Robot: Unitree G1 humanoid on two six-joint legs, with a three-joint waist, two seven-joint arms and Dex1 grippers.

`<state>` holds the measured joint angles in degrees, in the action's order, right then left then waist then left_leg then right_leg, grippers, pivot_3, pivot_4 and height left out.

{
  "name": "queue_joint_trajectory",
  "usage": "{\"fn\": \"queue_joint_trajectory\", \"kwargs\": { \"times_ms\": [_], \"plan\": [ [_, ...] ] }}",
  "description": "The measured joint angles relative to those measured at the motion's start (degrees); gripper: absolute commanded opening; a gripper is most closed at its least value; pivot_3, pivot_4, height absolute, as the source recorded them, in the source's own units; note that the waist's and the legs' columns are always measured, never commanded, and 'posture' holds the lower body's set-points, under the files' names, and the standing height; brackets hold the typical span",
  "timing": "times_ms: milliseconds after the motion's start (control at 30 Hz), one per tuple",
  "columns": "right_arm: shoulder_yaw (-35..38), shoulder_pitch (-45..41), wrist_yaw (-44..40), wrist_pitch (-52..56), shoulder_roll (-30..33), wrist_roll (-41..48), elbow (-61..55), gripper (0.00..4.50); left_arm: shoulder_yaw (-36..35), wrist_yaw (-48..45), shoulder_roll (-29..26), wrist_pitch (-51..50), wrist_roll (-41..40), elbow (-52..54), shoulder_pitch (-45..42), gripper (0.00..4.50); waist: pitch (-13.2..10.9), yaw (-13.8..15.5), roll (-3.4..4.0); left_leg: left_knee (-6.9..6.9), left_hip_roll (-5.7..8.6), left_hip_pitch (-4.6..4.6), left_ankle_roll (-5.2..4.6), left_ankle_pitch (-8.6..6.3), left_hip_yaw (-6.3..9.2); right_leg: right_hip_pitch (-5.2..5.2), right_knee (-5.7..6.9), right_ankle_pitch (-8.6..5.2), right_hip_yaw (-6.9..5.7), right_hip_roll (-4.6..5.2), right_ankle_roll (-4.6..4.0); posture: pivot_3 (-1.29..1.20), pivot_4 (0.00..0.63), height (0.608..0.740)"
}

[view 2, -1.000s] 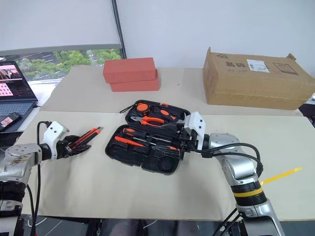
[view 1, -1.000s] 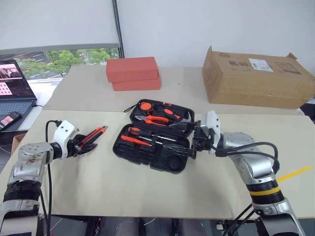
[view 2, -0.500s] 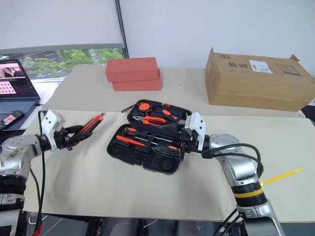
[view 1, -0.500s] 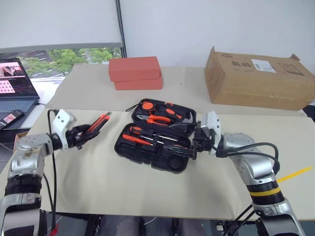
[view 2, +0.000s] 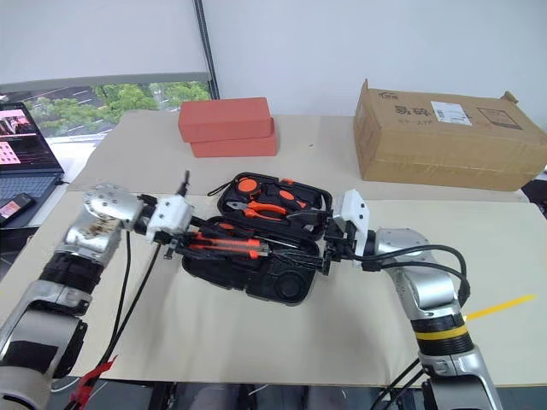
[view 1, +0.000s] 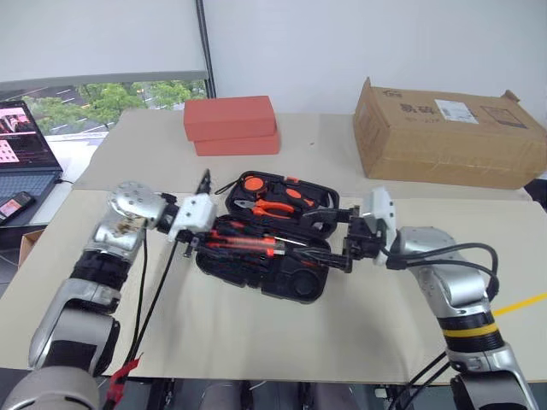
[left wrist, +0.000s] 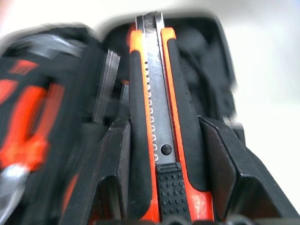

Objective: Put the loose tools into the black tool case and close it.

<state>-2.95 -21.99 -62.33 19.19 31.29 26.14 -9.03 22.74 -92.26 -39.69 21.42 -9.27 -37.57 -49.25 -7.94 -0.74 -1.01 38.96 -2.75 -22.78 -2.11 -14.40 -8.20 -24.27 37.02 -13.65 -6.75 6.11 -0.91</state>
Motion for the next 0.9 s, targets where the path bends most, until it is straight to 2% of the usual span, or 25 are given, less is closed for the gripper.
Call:
{"fn": "queue_joint_trajectory", "kwargs": {
  "times_ms": [100,267,433,633,667,800,833,900],
  "plan": [
    [0.32,1.96,0.41,0.03,0.82,-0.01,-1.52,4.50,3.82,-0.04,0.76,4.10,0.06,-6.69,-3.44,1.71,0.00,0.11,0.00,0.02,-0.01,-0.05,-0.43,-0.25,0.03,-0.02,0.01,0.00,-0.03,0.04,0.01,0.00,0.150,0.711],
    [1.53,3.66,1.65,0.04,1.38,0.01,-4.22,4.50,7.22,-0.05,2.61,9.00,-0.03,-14.20,-8.61,1.71,0.00,0.23,-0.01,0.04,0.00,-0.07,-0.44,-0.26,0.06,-0.01,-0.01,-0.01,-0.07,0.06,0.02,0.00,0.150,0.711],
    [1.60,4.82,2.65,0.04,1.40,0.01,-4.93,4.50,10.15,-0.05,4.17,9.50,-2.70,-14.96,-8.92,1.71,-0.01,0.06,-0.01,0.05,0.00,-0.07,-0.41,-0.24,0.06,-0.02,0.00,-0.01,-0.05,0.05,0.02,0.00,0.150,0.711],
    [1.58,4.79,2.84,0.04,1.39,0.01,-5.05,4.50,13.98,-0.05,3.38,8.30,-5.06,-12.55,-8.92,1.71,-0.01,0.08,-0.01,0.05,0.00,-0.07,-0.42,-0.24,0.10,-0.01,0.00,-0.02,-0.06,0.04,0.03,0.00,0.150,0.711],
    [1.57,4.77,2.82,0.04,1.39,0.01,-5.04,4.50,14.61,-0.05,3.02,8.13,-5.43,-12.24,-8.92,2.71,-0.01,0.07,-0.01,0.05,0.00,-0.07,-0.42,-0.24,0.10,-0.01,0.00,-0.02,-0.05,0.04,0.03,0.00,0.150,0.711],
    [1.51,4.52,2.75,0.04,1.38,-0.03,-4.92,4.50,16.12,-0.06,1.55,6.89,-6.88,-10.77,-8.92,3.96,-0.01,0.09,-0.01,0.05,-0.01,-0.07,-0.42,-0.24,0.11,-0.01,0.00,-0.02,-0.06,0.04,0.03,0.00,0.150,0.711],
    [1.47,4.46,2.73,0.04,1.35,-0.05,-4.88,4.50,16.11,-0.06,1.57,6.71,-7.18,-10.57,-8.92,4.43,-0.01,0.10,-0.01,0.05,0.00,-0.06,-0.42,-0.24,0.11,0.00,0.00,-0.02,-0.05,0.04,0.03,0.00,0.150,0.711],
    [1.35,4.28,2.69,0.04,1.20,-0.07,-4.81,4.50,15.39,-0.05,1.74,6.28,-8.04,-10.58,-8.92,4.43,-0.01,0.11,-0.01,0.06,0.00,-0.07,-0.42,-0.24,0.11,0.00,0.00,-0.02,-0.06,0.04,0.03,0.00,0.150,0.711]
  ]
}}
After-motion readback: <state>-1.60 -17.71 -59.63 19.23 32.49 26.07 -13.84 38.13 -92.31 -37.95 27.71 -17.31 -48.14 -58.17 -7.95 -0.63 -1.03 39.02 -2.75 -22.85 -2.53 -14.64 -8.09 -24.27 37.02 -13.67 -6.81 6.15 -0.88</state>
